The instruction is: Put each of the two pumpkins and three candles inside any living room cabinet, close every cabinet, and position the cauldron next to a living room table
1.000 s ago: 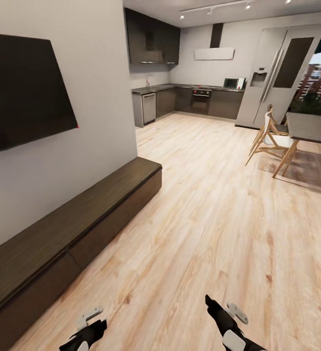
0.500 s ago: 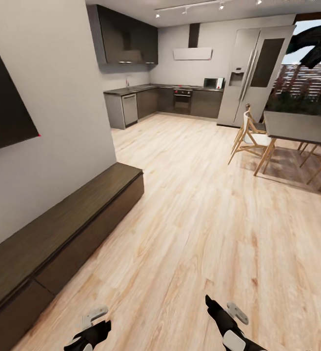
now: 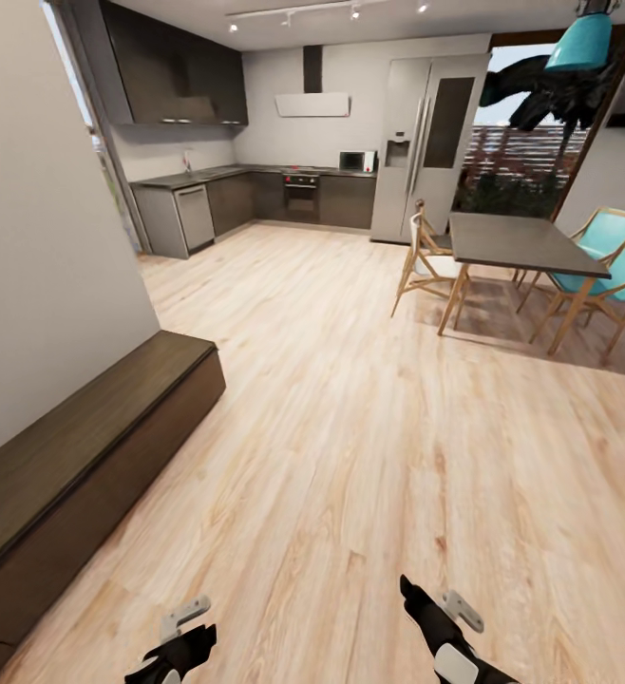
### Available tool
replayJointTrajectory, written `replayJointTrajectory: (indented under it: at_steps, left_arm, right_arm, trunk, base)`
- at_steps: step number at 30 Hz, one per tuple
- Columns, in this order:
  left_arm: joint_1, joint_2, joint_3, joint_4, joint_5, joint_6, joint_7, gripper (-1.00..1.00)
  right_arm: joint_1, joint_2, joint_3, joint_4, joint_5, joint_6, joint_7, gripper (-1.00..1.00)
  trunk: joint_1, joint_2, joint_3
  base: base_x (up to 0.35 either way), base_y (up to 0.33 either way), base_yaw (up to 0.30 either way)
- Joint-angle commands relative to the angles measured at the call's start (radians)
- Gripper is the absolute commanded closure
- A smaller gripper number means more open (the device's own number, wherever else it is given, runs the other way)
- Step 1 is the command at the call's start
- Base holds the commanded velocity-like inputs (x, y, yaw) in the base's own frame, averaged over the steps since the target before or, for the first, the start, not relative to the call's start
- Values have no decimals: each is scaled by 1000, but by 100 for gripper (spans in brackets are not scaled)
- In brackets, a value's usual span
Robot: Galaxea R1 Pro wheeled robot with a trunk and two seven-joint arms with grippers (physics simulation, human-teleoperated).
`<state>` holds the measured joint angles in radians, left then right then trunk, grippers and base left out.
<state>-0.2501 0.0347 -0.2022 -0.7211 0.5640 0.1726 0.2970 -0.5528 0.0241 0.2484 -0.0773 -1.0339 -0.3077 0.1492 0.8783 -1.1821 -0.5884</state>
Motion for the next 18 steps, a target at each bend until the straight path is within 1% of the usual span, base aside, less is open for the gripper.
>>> replayJointTrajectory:
  at_steps: [1,9,18]
  left_arm:
    - [0,1,-6,-3,8,3,10,-100]
    - [0,2,-5,-3,10,3,10,-100]
    - [0,2,-6,-1,13,3,10,-100]
  right_arm:
    - [-1,0,6,2,-11,-4,6,-100]
    - [-1,0,6,2,-11,-4,6,-100]
    - [-1,0,6,2,-11,-4,5,-100]
  trunk:
    - [0,-1,-1]
    - [0,-1,-1]
    - [0,-1,-1]
  base:
    - [171,-286,-280]
    - [210,-246,-280]
    - [240,-224,-280]
